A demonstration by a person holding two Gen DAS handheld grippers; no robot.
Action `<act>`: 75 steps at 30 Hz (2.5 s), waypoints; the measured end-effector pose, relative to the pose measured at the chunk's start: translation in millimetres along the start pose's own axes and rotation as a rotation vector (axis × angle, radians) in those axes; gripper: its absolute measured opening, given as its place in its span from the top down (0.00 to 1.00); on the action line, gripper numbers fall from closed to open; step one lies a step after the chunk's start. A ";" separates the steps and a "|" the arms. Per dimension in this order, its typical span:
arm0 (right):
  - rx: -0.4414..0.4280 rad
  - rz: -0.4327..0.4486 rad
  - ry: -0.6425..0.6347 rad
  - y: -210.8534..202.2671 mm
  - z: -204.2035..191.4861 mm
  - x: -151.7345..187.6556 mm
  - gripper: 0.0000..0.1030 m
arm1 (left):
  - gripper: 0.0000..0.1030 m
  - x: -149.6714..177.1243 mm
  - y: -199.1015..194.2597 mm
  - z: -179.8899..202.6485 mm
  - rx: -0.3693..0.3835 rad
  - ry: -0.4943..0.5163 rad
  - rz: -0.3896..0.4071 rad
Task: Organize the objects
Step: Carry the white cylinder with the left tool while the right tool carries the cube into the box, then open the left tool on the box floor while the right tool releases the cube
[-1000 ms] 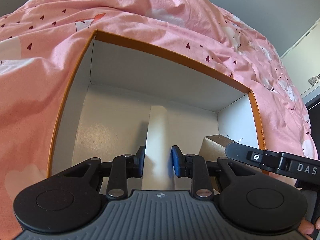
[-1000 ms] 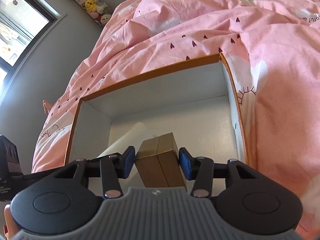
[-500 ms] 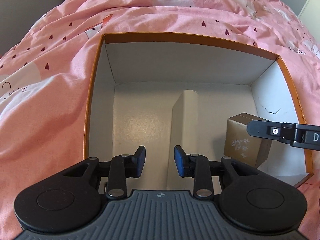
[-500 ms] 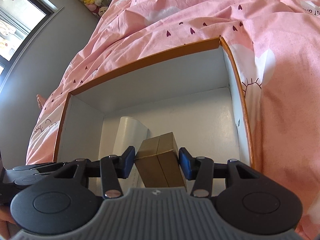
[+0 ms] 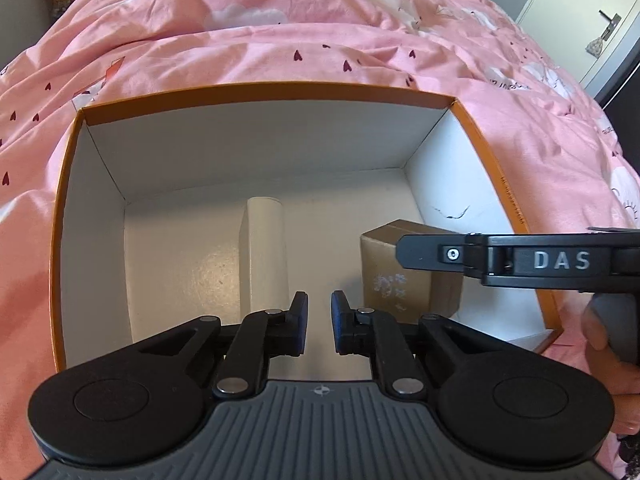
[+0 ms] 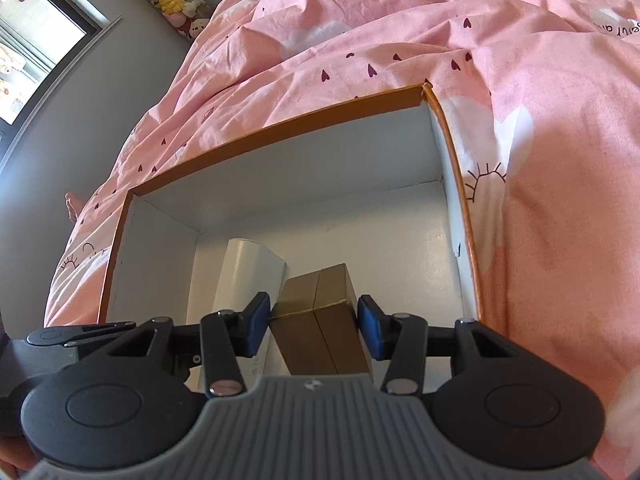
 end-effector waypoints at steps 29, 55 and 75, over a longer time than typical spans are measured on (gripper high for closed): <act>-0.055 -0.174 -0.457 51.1 -23.1 -0.9 0.52 | 0.45 -11.7 39.7 -20.6 -0.070 0.490 -0.075; -0.011 -0.399 -0.715 29.4 -6.7 32.9 0.47 | 0.52 12.8 66.7 -45.7 -0.181 0.864 -0.219; -0.160 -0.238 -1.174 48.4 -43.8 34.6 0.55 | 0.58 -5.1 32.6 -49.8 -0.021 0.549 -0.168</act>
Point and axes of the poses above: each gripper's, at about its wrist camera, not at the fingertips, and y roughly the way its jaws point, z to its right, x to its underside, the point moved 10 cm from there along y, roughly the way its jaws point, and after that the axes turned 15 degrees about z, right-handed, at the moved point
